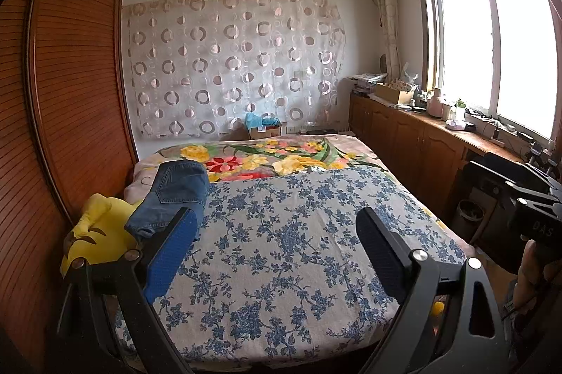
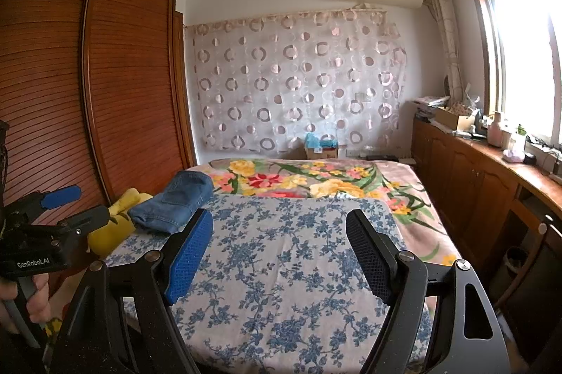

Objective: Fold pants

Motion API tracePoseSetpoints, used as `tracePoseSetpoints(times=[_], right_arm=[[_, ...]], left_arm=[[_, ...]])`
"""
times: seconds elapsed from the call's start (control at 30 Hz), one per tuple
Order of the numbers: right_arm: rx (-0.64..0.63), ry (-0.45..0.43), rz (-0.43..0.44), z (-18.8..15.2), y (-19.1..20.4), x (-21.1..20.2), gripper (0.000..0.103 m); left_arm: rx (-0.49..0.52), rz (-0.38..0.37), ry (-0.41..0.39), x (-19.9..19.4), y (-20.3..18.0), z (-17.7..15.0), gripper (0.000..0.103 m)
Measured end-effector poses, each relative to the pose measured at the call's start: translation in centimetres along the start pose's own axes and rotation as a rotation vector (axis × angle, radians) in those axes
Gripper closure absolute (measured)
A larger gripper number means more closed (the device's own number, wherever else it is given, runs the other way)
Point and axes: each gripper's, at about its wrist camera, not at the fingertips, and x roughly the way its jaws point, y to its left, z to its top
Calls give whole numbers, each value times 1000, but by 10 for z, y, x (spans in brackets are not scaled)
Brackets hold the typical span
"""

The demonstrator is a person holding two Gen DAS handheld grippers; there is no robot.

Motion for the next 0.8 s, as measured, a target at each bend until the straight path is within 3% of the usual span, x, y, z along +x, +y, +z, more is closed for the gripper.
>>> tracePoseSetpoints(times=[0.8], right_arm=[[2,0,6,3,-3,-1,23]], left_arm=[[-2,-1,0,-1,1,0,11]])
